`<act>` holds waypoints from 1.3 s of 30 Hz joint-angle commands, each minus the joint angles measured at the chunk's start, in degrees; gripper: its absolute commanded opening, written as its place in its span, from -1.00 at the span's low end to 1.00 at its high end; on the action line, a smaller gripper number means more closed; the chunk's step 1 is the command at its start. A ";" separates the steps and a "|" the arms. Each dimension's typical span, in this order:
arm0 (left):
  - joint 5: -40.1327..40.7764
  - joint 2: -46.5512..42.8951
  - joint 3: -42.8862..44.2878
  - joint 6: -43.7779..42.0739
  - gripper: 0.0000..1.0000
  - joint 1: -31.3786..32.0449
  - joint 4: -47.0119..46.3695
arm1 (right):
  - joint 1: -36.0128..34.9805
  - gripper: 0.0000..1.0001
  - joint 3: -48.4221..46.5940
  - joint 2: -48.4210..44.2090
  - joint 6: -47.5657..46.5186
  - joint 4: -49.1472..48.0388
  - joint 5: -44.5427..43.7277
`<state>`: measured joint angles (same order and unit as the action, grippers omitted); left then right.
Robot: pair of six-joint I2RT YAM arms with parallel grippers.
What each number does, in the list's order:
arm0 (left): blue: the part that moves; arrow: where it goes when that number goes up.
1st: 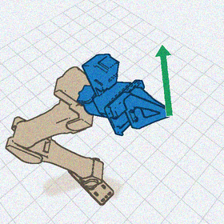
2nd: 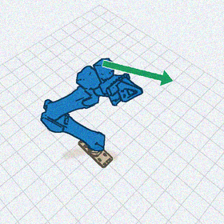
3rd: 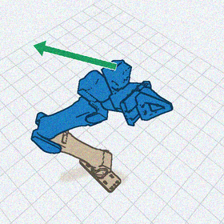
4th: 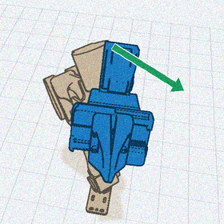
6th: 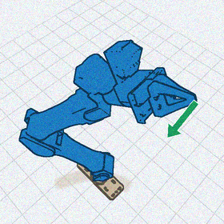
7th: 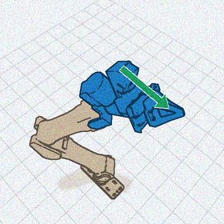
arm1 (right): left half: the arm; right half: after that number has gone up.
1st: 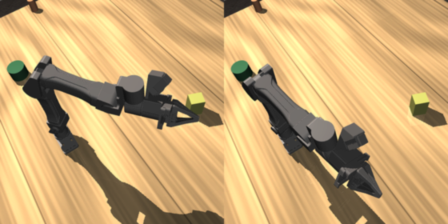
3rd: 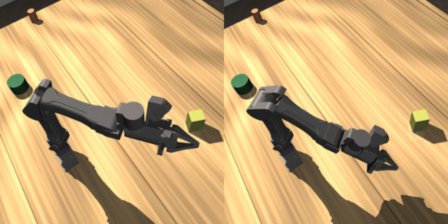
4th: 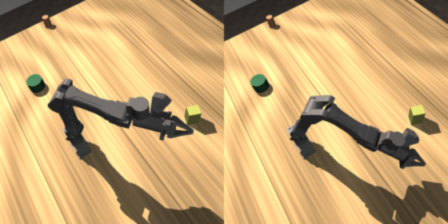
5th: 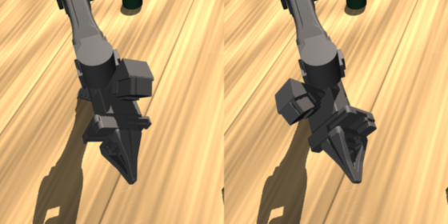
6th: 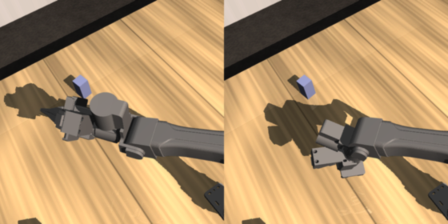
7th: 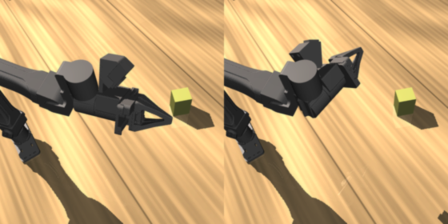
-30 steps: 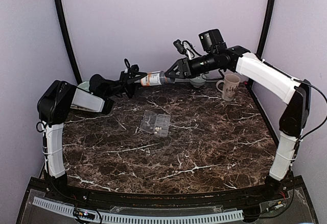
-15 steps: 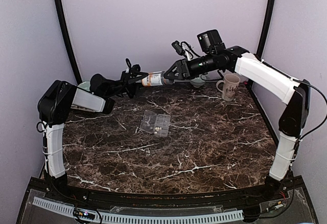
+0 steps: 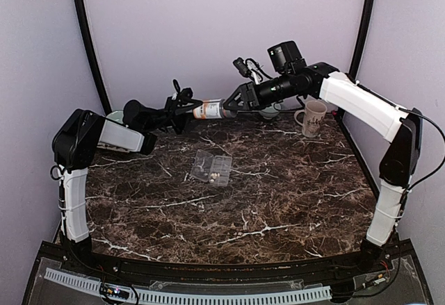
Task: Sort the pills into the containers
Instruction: Screw the lid of the pill bottle onto the pill bottle.
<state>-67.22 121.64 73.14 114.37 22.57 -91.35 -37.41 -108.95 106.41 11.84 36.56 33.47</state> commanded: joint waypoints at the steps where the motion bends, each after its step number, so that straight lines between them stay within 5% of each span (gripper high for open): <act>1: -3.55 -0.54 2.69 0.16 -0.85 1.63 -8.32 | -0.84 -0.05 -1.71 1.03 -1.78 -0.17 -0.50; 17: -5.72 -0.72 4.54 -2.49 -0.90 2.53 -8.00 | -1.53 -0.09 2.26 0.63 5.61 -5.92 1.92; 23: -7.55 -2.38 4.29 -10.56 -0.92 2.64 -0.90 | -1.40 -0.13 4.60 0.78 13.21 -10.30 5.56; 39: -6.26 -7.98 1.90 -30.01 -0.95 3.14 13.44 | 1.46 -0.16 24.44 -2.87 53.63 -52.10 17.12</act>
<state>-72.95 119.92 74.96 91.22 21.74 -77.65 -34.35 -87.31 104.01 51.46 5.15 47.07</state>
